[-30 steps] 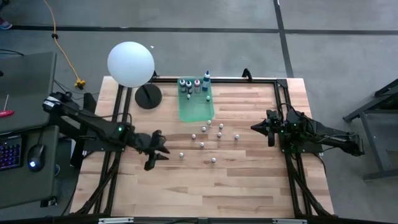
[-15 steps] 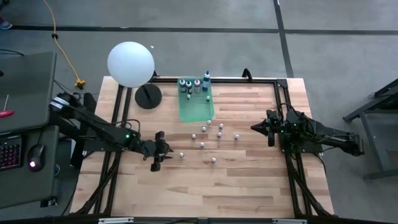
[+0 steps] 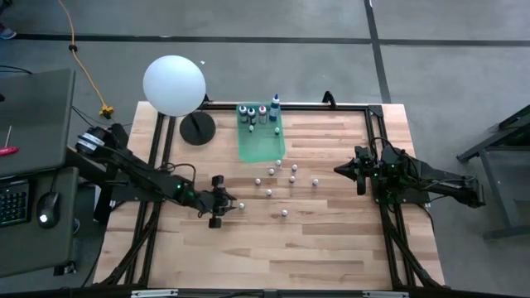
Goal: Pick & Place food coloring
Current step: Put the small green food coloring bottle into the blue bin
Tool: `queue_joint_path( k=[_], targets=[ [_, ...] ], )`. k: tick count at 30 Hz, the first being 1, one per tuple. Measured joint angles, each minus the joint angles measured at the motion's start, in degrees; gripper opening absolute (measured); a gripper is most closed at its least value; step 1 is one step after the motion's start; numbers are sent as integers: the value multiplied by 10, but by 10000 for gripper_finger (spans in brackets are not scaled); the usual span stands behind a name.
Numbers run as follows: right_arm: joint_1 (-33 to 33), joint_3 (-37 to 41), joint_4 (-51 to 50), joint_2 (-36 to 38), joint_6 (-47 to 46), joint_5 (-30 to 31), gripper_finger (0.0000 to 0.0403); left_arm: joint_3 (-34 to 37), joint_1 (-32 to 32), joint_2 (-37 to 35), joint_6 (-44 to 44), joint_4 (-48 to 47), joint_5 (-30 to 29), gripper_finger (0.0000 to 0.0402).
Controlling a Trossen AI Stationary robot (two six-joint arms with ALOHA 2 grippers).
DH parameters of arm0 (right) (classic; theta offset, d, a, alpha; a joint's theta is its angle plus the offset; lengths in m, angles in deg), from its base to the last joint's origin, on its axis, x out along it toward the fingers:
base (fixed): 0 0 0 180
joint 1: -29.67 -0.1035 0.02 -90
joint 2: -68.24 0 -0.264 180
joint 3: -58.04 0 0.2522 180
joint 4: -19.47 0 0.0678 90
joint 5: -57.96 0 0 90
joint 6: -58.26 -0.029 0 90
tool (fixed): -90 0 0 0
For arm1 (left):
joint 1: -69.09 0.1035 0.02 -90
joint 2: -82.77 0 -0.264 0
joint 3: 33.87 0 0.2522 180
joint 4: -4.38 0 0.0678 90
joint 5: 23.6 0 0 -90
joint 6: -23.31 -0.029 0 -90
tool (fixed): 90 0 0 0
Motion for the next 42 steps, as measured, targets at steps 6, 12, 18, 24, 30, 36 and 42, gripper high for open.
queue_joint_path(
  k=[6,12,18,24,30,36,42],
  targets=[
    [0,0,0,0,0,0,0,0,0,31,47,13,-20,134],
    [0,0,0,0,-1,0,0,0,0,68,50,59,-21,134],
    [0,0,0,0,0,0,0,0,0,100,65,98,-10,134],
    [0,0,0,0,0,0,0,0,0,106,65,135,-28,134],
    [0,0,0,0,0,0,0,0,0,106,65,134,-22,134],
    [0,0,0,0,-1,0,0,0,0,106,75,134,-17,134],
    [0,0,0,0,0,0,0,0,0,106,77,136,-16,134]
  ],
)
